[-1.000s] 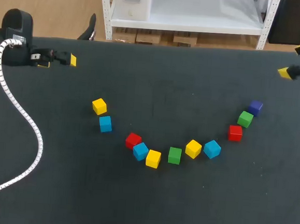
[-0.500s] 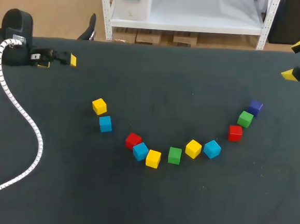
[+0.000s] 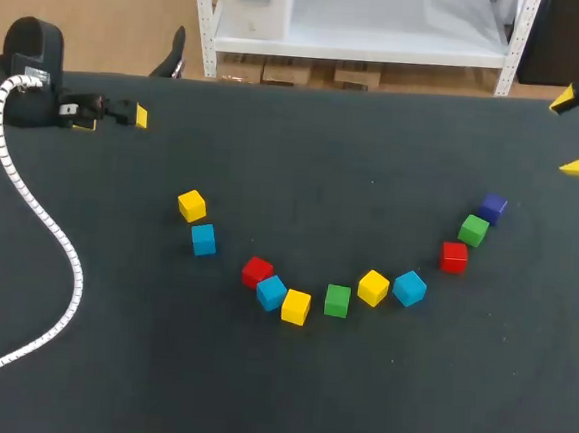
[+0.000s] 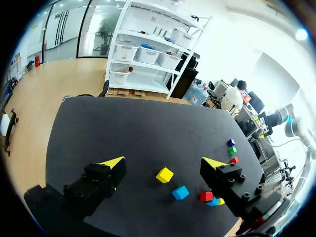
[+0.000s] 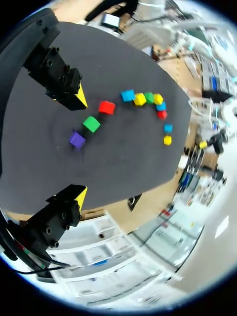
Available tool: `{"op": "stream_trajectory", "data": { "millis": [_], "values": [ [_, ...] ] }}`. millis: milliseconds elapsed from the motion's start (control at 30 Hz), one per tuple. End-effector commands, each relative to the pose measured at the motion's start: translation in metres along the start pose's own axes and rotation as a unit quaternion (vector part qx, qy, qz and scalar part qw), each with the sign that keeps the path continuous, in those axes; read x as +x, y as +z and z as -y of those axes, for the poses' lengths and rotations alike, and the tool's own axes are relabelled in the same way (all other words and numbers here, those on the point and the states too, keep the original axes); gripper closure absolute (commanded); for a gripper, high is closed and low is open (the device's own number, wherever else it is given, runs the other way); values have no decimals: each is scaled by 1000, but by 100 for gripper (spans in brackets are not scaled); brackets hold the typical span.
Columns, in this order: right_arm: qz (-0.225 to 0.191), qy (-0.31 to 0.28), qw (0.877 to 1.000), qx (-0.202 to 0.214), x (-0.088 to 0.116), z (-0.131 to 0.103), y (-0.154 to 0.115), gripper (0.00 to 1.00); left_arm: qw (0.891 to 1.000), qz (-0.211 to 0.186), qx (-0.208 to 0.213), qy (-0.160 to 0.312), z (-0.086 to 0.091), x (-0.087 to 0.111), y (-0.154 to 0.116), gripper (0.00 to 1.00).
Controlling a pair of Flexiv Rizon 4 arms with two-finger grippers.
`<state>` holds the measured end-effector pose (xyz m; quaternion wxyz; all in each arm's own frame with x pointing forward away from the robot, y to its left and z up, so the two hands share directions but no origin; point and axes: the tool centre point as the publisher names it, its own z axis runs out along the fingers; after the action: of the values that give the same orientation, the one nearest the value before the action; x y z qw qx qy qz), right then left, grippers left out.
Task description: Place the blue cubes, place green cubes on the blue cubes, place the yellow cubes on the green cubes, then place the red cubes on the yellow cubes, and place purple cube on the red cubes.
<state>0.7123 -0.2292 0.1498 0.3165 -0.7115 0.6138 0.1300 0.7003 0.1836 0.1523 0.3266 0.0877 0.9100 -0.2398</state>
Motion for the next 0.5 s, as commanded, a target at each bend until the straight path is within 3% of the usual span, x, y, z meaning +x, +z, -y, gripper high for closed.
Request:
{"op": "stream_trajectory", "data": {
  "millis": [33,200,333,500],
  "values": [
    [36,-112,970,-211,8,6,-1,0,1000,1,2,0,-1,0,1,0],
    [25,-149,957,-249,10,-1,2,0,1000,1,2,0,-1,0,1,0],
    [25,-147,955,-257,9,-5,6,0,1000,1,2,0,-1,0,1,0],
    [-2,-91,970,-225,14,-2,11,0,1000,1,2,0,-1,0,1,0]
  ]
}}
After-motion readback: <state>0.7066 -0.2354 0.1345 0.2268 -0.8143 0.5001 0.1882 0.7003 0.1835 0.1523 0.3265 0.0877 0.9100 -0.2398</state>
